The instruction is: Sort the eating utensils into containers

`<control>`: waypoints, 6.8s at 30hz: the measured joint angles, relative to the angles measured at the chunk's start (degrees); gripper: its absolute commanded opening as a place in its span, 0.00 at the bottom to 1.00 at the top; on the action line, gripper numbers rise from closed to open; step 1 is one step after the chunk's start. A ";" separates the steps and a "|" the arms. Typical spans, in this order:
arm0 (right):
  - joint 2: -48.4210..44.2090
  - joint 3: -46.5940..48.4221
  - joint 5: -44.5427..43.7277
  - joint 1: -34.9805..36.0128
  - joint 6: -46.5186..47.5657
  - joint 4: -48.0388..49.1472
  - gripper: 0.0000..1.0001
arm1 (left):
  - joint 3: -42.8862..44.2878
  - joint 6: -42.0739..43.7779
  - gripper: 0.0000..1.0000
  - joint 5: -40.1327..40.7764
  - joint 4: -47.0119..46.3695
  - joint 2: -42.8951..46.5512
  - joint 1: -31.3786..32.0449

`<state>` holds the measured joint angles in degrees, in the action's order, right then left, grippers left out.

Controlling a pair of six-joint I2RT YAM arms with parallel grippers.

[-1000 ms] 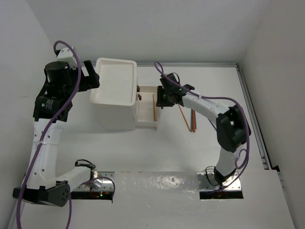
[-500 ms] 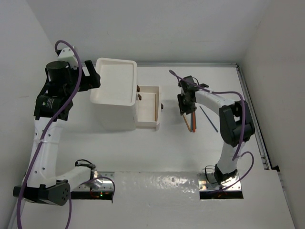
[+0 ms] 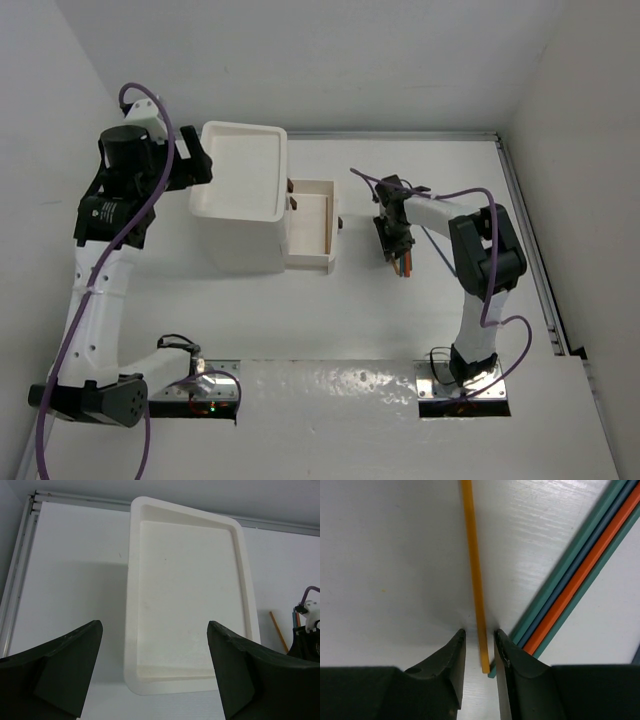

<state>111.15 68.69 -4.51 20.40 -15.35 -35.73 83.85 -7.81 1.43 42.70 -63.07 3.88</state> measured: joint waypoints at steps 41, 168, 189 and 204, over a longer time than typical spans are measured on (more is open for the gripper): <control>5.77 26.05 10.27 12.50 -19.96 3.82 0.42 | 0.00 -0.07 0.84 -0.17 -0.02 -1.86 0.07; -9.75 -11.63 -5.33 -2.34 -17.16 7.72 0.20 | -1.49 -0.24 0.84 -0.61 0.00 -0.52 0.35; -6.36 -9.55 -2.60 -2.56 -15.74 9.53 0.00 | -2.34 -0.26 0.84 -0.61 0.00 -0.46 0.35; -7.65 3.10 2.21 2.86 -17.40 5.38 0.00 | -2.34 -0.74 0.84 -0.59 -0.02 -0.39 0.35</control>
<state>103.50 71.79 -2.31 23.27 -32.75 -30.35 81.52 -8.56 0.84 42.68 -63.46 4.23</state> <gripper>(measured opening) 0.010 0.841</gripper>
